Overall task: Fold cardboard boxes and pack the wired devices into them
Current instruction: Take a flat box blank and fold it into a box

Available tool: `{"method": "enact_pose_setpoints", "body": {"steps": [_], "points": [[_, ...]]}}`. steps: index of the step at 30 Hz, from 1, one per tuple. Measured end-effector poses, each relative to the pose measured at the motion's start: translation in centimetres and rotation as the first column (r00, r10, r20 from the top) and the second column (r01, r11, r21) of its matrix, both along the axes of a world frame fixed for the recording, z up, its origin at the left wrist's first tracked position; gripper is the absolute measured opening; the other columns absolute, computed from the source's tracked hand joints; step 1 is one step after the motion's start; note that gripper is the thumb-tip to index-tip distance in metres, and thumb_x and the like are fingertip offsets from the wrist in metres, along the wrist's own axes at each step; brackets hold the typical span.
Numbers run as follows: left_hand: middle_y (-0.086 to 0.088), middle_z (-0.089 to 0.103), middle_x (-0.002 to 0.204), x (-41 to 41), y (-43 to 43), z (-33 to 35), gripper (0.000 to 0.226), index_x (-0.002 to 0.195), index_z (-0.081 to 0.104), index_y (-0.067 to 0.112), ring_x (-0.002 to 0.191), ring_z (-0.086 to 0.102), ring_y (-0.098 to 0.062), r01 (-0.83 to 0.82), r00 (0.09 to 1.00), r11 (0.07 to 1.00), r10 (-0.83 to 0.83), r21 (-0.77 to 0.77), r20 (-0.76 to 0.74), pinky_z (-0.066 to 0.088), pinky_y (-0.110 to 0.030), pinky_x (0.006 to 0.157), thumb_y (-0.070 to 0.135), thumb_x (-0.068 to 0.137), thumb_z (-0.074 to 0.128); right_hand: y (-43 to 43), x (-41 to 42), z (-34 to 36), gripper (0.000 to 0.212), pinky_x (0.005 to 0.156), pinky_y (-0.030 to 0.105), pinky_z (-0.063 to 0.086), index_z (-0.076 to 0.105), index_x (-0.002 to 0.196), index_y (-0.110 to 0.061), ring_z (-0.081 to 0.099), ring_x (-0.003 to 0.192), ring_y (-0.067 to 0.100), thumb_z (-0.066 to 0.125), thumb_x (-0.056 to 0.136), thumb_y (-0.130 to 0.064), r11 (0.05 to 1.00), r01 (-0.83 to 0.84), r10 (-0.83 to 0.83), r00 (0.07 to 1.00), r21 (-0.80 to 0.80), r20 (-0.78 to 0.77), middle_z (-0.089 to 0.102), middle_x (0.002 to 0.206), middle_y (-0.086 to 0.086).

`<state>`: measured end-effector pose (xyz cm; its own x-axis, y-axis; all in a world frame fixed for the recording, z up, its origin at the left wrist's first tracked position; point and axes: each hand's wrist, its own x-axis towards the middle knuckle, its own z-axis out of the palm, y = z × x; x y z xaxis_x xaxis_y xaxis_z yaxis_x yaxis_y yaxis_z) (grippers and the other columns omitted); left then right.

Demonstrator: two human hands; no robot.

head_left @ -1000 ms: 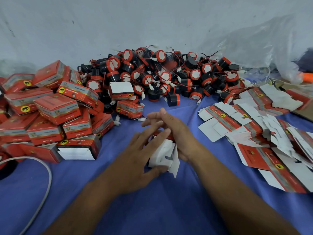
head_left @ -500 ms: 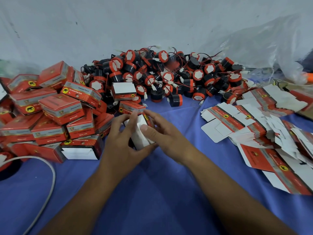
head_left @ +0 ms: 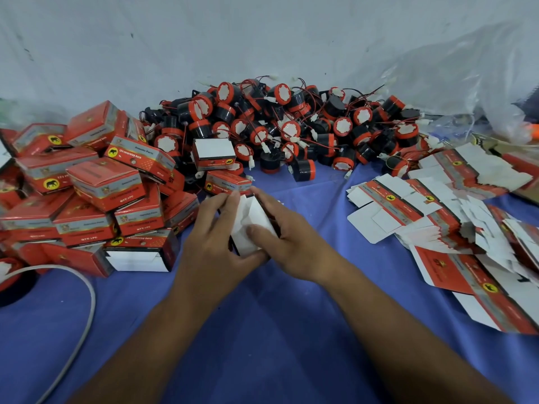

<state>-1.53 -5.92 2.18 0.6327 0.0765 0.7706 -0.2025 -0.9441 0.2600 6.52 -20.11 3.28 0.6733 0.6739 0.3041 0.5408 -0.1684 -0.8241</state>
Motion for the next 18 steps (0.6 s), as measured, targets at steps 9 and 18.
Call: {"method": "enact_pose_setpoints", "body": {"steps": [9, 18], "points": [[-0.024, 0.056, 0.121, -0.18, -0.08, 0.32, 0.073, 0.126, 0.057, -0.012, 0.112, 0.053, -0.024, 0.066, 0.997, 0.995, -0.068, -0.069, -0.033, 0.036, -0.008, 0.097, 0.033, 0.074, 0.080, 0.51, -0.51, -0.51, 0.045, 0.088, 0.011, 0.046, 0.037, 0.129, -0.066, 0.057, 0.109, -0.006, 0.047, 0.102, -0.031, 0.998, 0.055, -0.054, 0.998, 0.039, -0.009, 0.062, 0.115, -0.031], [-0.027, 0.053, 0.125, -0.32, 0.15, 0.24, 0.079, 0.128, 0.055, -0.012, 0.115, 0.053, -0.032, 0.103, 0.990, 0.991, -0.111, -0.088, -0.092, 0.036, -0.014, 0.101, 0.047, 0.078, 0.071, 0.42, -0.55, -0.76, 0.067, 0.120, 0.025, 0.024, 0.004, 0.159, -0.037, 0.023, 0.145, -0.006, 0.033, 0.102, -0.057, 0.996, -0.082, 0.078, 0.993, -0.044, -0.087, 0.028, 0.152, -0.030]]}}
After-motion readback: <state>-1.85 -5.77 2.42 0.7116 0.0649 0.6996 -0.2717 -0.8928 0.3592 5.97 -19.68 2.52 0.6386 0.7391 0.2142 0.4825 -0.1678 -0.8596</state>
